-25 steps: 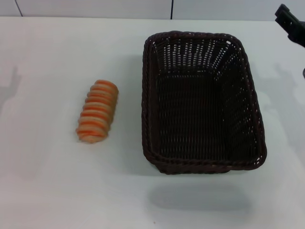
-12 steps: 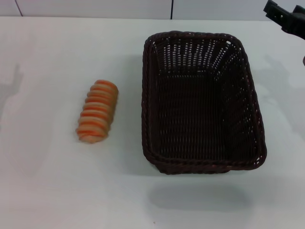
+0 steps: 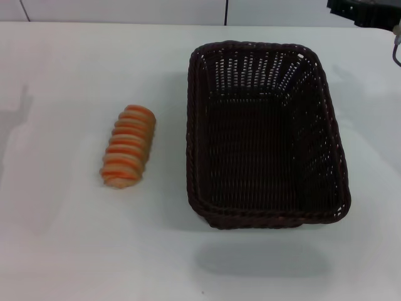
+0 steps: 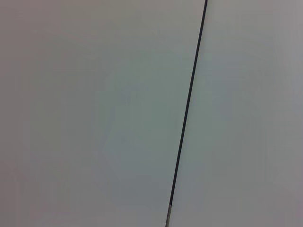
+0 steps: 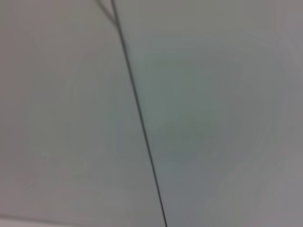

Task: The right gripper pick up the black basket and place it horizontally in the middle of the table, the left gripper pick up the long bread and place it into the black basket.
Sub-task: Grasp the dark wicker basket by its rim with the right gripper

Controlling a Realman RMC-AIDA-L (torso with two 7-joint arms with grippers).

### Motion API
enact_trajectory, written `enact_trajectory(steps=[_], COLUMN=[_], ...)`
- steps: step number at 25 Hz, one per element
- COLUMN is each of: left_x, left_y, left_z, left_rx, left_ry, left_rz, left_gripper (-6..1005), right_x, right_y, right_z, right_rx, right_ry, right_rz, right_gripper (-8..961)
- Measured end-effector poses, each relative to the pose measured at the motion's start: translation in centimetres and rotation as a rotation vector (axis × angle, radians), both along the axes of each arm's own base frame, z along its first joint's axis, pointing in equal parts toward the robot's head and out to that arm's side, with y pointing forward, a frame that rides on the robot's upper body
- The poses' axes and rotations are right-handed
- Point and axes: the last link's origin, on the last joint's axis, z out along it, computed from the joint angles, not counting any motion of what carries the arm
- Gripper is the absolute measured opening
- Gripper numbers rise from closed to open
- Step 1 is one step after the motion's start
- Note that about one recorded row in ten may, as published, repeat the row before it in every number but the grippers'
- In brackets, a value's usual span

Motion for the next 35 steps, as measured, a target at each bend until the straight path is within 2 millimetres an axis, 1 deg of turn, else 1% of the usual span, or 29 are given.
enact_trajectory(steps=[5, 13, 17, 20, 23, 28, 35], left_x=[0.0, 0.1, 0.1, 0.0, 0.0, 0.0, -0.1], left_y=[0.0, -0.1, -0.2, -0.3, -0.3, -0.3, -0.3], left_z=[0.0, 0.1, 0.1, 0.1, 0.1, 0.2, 0.3], left_rx=[0.002, 0.010, 0.013, 0.013, 0.013, 0.013, 0.013], left_ry=[0.000, -0.002, -0.002, -0.002, -0.001, 0.000, 0.003], left_rz=[-0.002, -0.007, -0.007, -0.007, -0.006, -0.007, -0.005], left_gripper=[773, 773, 773, 773, 773, 773, 773], right_x=[-1.3, -1.2, -1.0, -1.0, -1.0, -0.5, -0.4], right_y=[0.2, -0.3, -0.4, -0.4, -0.5, -0.6, -1.1], right_z=[0.5, 0.8, 0.8, 0.4, 0.2, -0.1, -1.4], right_rx=[-0.065, -0.156, -0.183, -0.224, -0.244, -0.275, -0.316], right_ry=[-0.072, -0.090, -0.145, -0.202, -0.215, -0.220, -0.202], right_rz=[-0.044, -0.153, -0.209, -0.245, -0.259, -0.284, -0.282], right_gripper=[774, 774, 774, 774, 773, 773, 774])
